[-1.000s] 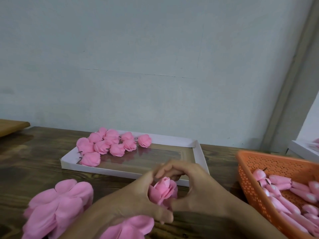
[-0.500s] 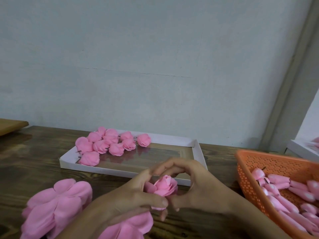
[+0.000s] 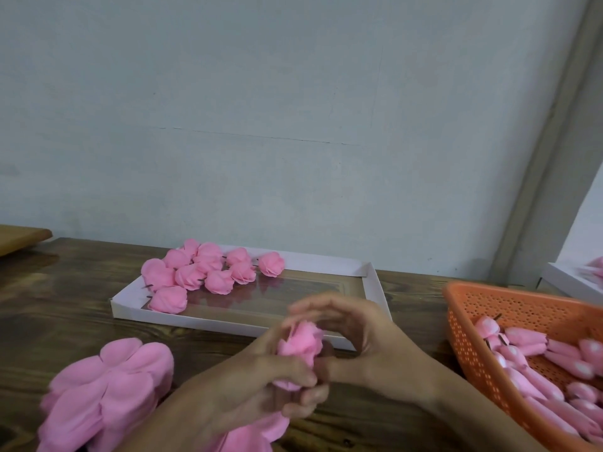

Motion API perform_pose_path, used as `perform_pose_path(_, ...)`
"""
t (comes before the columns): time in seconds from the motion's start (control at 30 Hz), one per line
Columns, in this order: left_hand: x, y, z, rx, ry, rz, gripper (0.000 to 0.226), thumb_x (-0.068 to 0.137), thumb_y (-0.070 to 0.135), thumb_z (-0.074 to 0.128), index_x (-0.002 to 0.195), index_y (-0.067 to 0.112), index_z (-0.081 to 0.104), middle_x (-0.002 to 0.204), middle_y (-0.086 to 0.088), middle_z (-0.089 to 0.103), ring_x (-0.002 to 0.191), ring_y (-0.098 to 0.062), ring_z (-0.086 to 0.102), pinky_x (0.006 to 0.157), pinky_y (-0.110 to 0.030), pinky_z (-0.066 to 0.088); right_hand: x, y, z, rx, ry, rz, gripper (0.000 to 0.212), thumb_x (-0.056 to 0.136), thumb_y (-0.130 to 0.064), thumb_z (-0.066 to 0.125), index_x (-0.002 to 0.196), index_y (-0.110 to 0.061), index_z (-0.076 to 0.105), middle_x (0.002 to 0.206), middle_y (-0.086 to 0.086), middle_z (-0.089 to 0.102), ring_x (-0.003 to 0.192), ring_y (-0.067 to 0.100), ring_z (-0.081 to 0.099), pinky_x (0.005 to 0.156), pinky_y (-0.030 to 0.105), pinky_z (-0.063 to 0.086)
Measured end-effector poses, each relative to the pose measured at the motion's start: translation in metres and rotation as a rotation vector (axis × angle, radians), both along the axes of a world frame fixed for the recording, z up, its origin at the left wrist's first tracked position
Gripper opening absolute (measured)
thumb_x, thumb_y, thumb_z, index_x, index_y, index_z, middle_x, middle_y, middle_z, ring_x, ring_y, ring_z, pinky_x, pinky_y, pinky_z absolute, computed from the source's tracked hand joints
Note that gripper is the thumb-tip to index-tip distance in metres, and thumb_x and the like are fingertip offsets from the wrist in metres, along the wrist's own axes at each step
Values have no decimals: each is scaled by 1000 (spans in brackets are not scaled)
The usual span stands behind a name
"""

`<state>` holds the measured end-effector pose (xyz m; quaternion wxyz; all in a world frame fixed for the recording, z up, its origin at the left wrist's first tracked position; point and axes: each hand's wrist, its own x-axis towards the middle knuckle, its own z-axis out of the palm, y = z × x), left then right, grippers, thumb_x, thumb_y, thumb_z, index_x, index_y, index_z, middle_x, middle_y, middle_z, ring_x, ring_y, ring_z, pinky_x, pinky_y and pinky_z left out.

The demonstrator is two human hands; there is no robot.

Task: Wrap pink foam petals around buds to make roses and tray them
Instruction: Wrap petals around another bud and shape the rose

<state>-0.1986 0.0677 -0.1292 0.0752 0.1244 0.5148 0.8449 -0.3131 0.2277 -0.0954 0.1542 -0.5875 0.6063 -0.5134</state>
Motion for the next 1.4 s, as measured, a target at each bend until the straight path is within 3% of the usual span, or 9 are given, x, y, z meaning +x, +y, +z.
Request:
perform_pose_path(0.17, -13, 3, 4, 98, 42, 411, 64, 66, -5, 67, 129, 10, 67, 80, -13, 56, 64, -21, 53, 50, -31, 41, 11, -10, -13, -355, -256, -369, 34, 78, -9, 85, 102, -29, 72, 102, -8, 72, 98, 11, 67, 86, 25, 54)
perform_pose_path(0.27, -18, 7, -1, 110, 19, 686, 42, 69, 1, 63, 104, 19, 77, 87, -13, 66, 82, -22, 66, 77, -37, 54, 23, -15, -28, -230, -251, -441, 31, 82, -23, 87, 105, -28, 67, 97, -11, 71, 88, 10, 69, 74, 23, 54)
perform_pose_path(0.43, -15, 18, -4, 93, 21, 701, 34, 73, 12, 72, 104, 27, 73, 105, -10, 76, 102, -30, 74, 91, -53, 52, 34, -20, -40, -169, -138, -374, 50, 82, -15, 85, 126, -28, 65, 118, -3, 75, 104, 17, 74, 83, 31, 62)
perform_pose_path(0.6, -15, 30, -4, 9, 131, 764, 35, 72, 3, 67, 100, 24, 70, 124, -8, 74, 110, -29, 73, 87, -41, 58, 41, -23, -45, -297, -91, -398, 43, 82, -7, 79, 117, -30, 71, 114, -7, 78, 103, 19, 77, 86, 34, 63)
perform_pose_path(0.77, -13, 27, -6, 85, 170, 603, 72, 67, 1, 83, 133, 19, 61, 127, -18, 73, 120, -35, 70, 94, -36, 60, 41, -21, -48, -421, -70, -366, 36, 81, -8, 81, 112, -26, 73, 112, -4, 77, 106, 24, 75, 89, 41, 62)
perform_pose_path(0.83, -14, 28, -6, 63, 189, 573, 57, 64, 7, 86, 119, 14, 70, 128, -20, 72, 121, -35, 69, 97, -37, 59, 43, -21, -50, -426, 9, -409, 36, 80, -11, 82, 112, -24, 73, 115, -7, 74, 111, 25, 71, 91, 45, 59)
perform_pose_path(0.97, -14, 25, -1, -138, 200, 778, 29, 71, 5, 86, 94, 22, 80, 107, -13, 80, 102, -26, 77, 81, -25, 59, 41, -17, -44, -386, 491, -613, 49, 73, -29, 86, 119, -31, 69, 123, -20, 61, 118, 16, 58, 95, 27, 48)
perform_pose_path(1.13, -17, 17, -3, -311, 137, 906, 17, 80, 13, 82, 65, 18, 74, 59, -13, 66, 55, -26, 64, 49, -29, 50, 28, -5, -28, -242, 807, -482, 72, 83, -39, 82, 148, -36, 52, 147, -5, 46, 130, 12, 50, 102, 33, 46)
perform_pose_path(1.4, -18, 13, -7, -367, 131, 912, 21, 71, 18, 79, 56, 15, 65, 51, -11, 57, 49, -21, 57, 46, -25, 44, 27, -4, -27, -234, 807, -383, 66, 88, -31, 80, 148, -19, 55, 143, -7, 57, 122, 16, 61, 97, 38, 52)
